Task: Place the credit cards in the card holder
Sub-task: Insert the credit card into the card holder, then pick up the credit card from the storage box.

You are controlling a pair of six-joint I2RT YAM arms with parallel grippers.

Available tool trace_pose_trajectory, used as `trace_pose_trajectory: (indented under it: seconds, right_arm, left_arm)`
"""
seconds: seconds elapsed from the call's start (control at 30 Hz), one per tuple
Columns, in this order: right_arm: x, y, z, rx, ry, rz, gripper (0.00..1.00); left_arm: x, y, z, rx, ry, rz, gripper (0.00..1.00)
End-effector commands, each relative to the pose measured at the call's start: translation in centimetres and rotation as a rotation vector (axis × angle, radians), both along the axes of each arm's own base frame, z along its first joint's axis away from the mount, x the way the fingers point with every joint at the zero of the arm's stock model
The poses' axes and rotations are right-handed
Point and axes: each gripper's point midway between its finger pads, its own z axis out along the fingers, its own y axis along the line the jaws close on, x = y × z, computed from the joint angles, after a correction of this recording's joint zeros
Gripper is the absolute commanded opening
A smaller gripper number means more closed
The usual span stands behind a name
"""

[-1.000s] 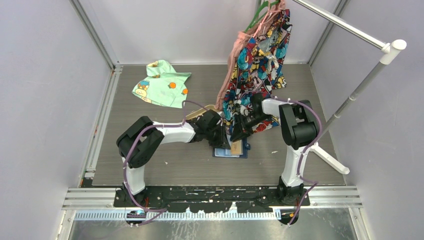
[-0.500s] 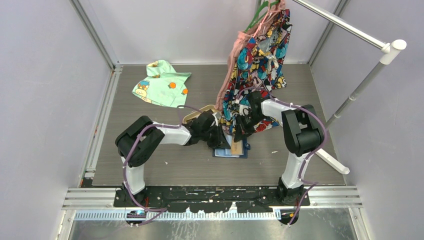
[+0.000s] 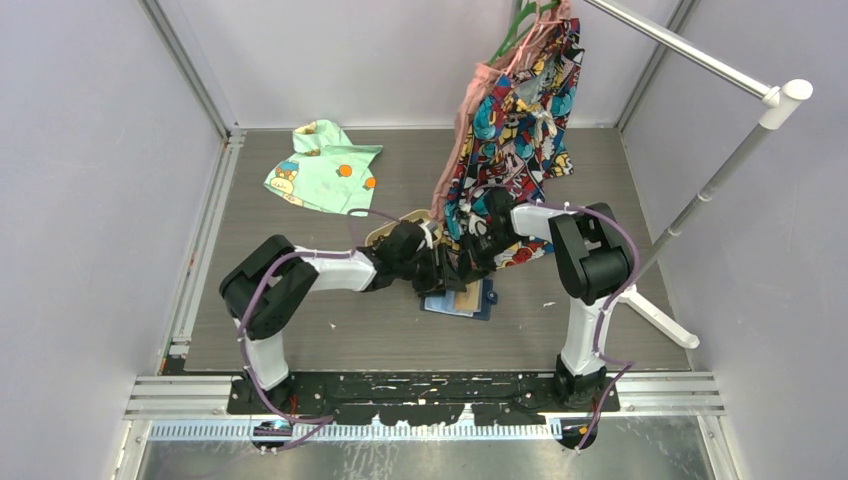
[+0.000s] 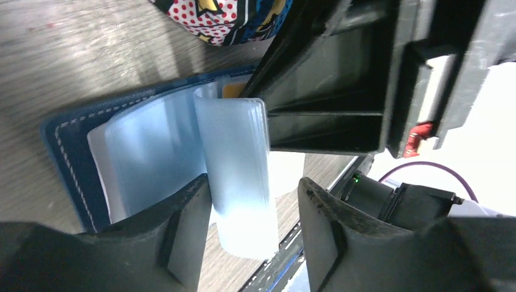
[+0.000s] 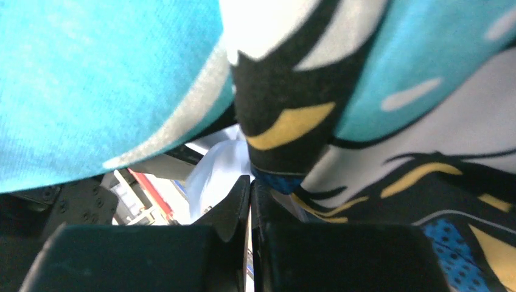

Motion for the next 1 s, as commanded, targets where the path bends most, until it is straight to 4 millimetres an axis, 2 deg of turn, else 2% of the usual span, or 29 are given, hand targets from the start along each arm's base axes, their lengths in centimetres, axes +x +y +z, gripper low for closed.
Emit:
trace_pose_trajectory:
  seconds: [0.0,0.13,0.33,0.47,0.5,0.63,0.83,0.87,0.97]
  right_arm:
    - [0.3,1.8,1.5,0.147,0.029,-0.021,0.07]
    - [0.4,2.3,1.5,0.145,0.017,-0.018,0.07]
    - [1.3,3.1,0.6,0.067,-0.071,-0.066,0.07]
    - [0.9,3.0,0.4,0.049,-0.116,-0.074,0.08]
    - [0.9,2.9,0.6,0.049,-0.127,-0.067,0.08]
    - [1.5,1.4,2.6,0.066,-0.239,-0.032,0.10]
    - [2.0,-0.9,7.0,0.052,-0.486,0.094,0.18]
    - [1.9,-1.1,7.7,0.055,-0.536,0.131,0.20]
    - [2.0,-1.8,9.7,0.026,-0.629,0.219,0.23]
  left_arm:
    - [1.1,1.5,3.0,0.056,-0.106,0.018,0.56]
    - [1.1,3.3,3.9,0.156,-0.158,0.009,0.67]
    - [1.4,5.1,5.9,0.205,-0.274,-0.001,0.74]
    - [2.6,6.4,7.9,0.140,-0.347,0.072,0.98]
    - [3.2,7.0,8.2,0.115,-0.346,0.118,0.99]
    - [4.7,10.1,9.8,0.032,-0.357,0.198,1.00]
    - [6.2,16.2,13.1,0.193,-0.559,0.279,1.00]
    - [6.6,17.4,14.1,0.197,-0.596,0.317,1.00]
    - [7.2,20.9,14.5,0.259,-0.633,0.467,1.00]
